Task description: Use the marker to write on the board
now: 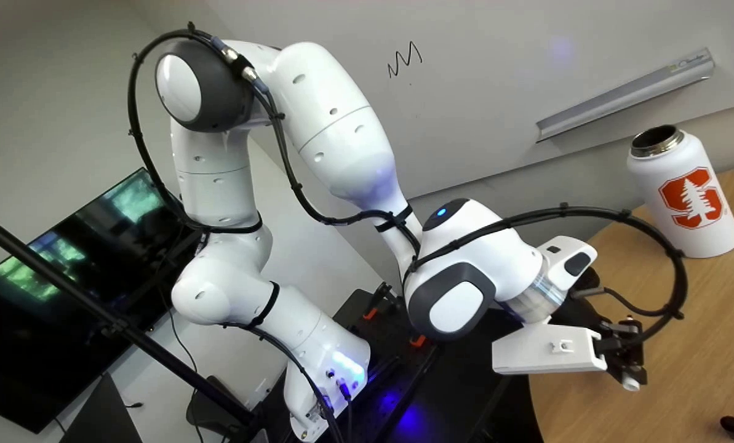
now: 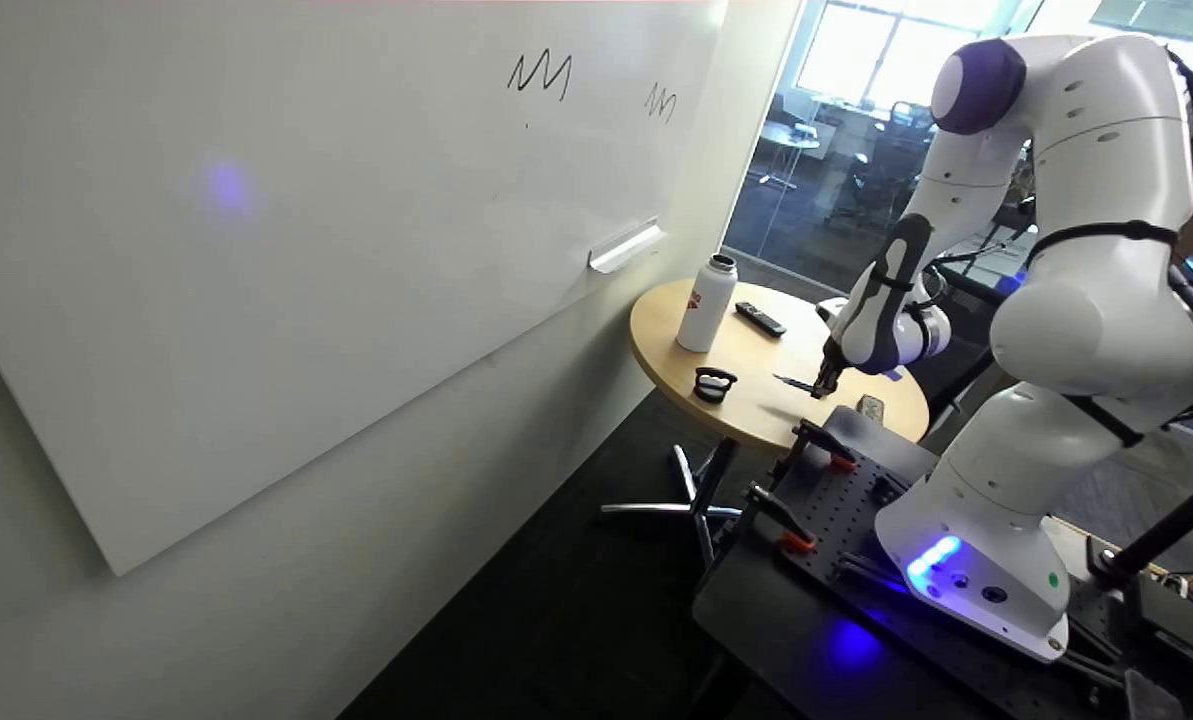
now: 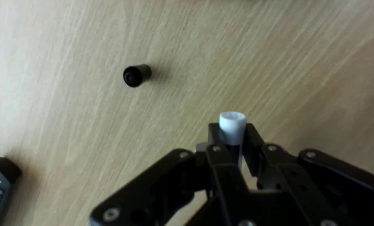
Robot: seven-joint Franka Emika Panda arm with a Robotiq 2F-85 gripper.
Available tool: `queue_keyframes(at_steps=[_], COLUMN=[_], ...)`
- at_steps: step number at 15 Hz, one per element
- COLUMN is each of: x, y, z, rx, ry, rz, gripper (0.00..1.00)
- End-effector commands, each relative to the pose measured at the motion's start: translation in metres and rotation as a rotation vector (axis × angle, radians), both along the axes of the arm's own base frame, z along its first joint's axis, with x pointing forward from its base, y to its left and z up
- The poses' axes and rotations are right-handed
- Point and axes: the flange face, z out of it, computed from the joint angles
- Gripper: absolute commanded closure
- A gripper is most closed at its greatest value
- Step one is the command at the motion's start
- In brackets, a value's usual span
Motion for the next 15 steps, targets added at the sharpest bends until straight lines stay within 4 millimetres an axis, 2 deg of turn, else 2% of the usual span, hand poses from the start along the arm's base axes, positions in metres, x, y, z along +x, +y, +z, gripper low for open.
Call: queue_keyframes(at_steps=[1,2,3,6,9,11,15], x=[-0.009,-0.013,-0.012,-0.010,0.004,0.009,-0.004], y=[-0.036,-0.045,-0.044,-0.031,-0.025,-0.017,0.006], z=[-0.019,-0.020,-0.021,-0.013,0.016,0.038,0.083], rx=[-0.014,-0.020,-0.026,-0.034,-0.050,-0.055,-0.019], ry=[0.017,0.023,0.024,0.018,-0.001,-0.030,-0.056], rz=[-0.031,-0.039,-0.042,-0.010,0.057,0.092,0.129], gripper=[0.93,0.71,0.53,0.33,0.09,0.00,0.00])
